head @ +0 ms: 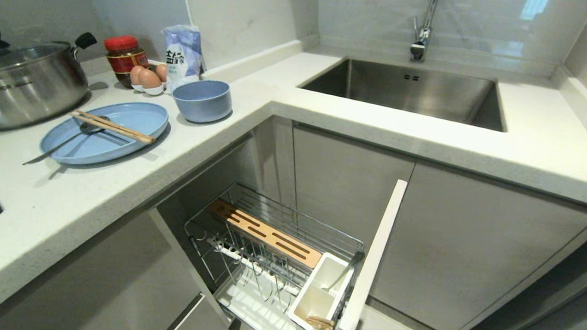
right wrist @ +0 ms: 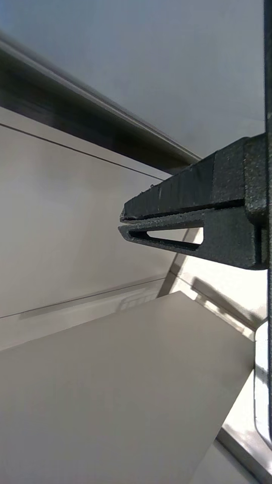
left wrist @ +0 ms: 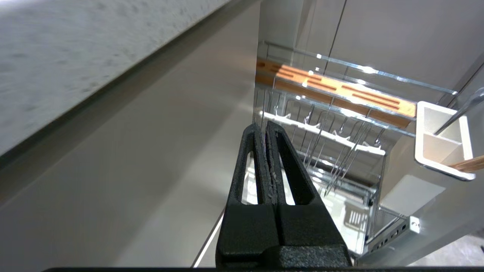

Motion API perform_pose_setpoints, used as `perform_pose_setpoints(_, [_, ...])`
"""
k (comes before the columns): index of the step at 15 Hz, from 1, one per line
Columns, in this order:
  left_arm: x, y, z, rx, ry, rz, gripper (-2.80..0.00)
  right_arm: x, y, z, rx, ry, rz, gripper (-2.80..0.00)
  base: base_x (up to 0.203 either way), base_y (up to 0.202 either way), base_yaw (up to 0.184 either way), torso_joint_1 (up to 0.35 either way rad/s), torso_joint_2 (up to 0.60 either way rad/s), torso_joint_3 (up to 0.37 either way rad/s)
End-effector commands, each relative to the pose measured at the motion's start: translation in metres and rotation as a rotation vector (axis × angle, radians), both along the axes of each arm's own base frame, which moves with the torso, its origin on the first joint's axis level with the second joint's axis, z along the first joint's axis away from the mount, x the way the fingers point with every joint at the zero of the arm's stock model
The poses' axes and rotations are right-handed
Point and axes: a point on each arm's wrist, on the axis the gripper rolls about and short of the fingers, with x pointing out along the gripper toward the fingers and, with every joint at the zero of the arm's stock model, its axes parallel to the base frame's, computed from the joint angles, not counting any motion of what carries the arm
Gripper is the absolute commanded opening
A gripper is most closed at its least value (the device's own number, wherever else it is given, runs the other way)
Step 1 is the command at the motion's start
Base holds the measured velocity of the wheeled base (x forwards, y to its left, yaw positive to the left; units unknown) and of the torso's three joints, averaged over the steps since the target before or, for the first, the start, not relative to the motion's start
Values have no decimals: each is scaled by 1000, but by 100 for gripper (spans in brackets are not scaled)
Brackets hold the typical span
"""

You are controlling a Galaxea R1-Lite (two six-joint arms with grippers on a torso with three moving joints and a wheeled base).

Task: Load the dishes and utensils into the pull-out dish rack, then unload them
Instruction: Pick up the chopsticks and place it in the cupboard

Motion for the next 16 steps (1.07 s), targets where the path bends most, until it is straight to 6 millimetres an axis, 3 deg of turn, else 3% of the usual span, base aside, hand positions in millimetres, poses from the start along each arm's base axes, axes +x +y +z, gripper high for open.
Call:
perform_pose_setpoints(1, [1, 0, -3, 1, 12, 0, -280, 0, 0, 0, 0, 0, 0, -280, 0, 0, 0, 5, 2, -200])
perform_pose_setpoints(16, [1, 0, -4, -5, 14, 0, -280, 0, 0, 0, 0, 0, 0, -280, 0, 0, 0, 3, 3, -185])
